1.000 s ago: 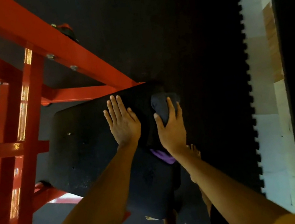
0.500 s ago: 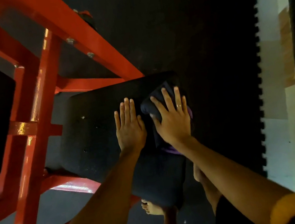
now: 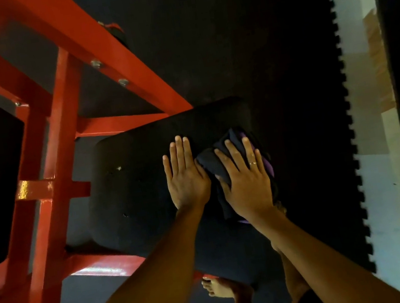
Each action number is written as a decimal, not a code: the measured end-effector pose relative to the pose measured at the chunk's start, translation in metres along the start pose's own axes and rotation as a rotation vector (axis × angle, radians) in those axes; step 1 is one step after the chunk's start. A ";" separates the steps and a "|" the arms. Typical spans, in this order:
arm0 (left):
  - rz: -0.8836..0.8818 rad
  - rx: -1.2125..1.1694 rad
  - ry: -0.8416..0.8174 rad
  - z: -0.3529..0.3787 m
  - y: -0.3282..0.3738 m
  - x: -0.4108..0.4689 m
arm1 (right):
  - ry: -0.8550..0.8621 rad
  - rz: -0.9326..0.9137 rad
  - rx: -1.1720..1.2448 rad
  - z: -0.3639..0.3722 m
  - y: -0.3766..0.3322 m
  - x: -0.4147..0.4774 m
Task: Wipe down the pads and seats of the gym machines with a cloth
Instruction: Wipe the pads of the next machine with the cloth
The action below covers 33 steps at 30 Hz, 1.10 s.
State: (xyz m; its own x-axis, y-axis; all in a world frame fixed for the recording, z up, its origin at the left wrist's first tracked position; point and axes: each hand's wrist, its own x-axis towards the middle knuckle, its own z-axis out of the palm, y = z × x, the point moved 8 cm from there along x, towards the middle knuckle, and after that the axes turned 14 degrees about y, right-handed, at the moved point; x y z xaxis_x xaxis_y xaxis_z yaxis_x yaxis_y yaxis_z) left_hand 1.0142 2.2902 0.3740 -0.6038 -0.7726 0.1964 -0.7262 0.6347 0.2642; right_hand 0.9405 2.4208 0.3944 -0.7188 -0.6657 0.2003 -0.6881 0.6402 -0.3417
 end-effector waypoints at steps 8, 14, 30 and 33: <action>0.029 0.059 -0.015 0.004 -0.001 0.001 | -0.106 -0.054 -0.047 0.039 -0.036 0.132; -0.006 0.034 -0.018 0.000 0.001 0.003 | -0.169 -0.033 -0.030 0.051 -0.043 0.172; -0.038 0.008 0.038 0.002 -0.001 0.007 | -0.004 0.381 -0.025 0.006 0.025 0.047; -0.021 -0.006 0.026 0.005 -0.007 0.003 | 0.023 0.046 -0.034 0.004 -0.008 0.004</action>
State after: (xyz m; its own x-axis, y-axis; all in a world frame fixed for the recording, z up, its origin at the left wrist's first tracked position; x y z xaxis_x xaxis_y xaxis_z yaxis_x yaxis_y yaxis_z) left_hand 1.0153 2.2835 0.3684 -0.5797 -0.7858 0.2157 -0.7363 0.6185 0.2746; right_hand 0.9433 2.4112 0.3943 -0.7514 -0.6268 0.2062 -0.6572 0.6828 -0.3193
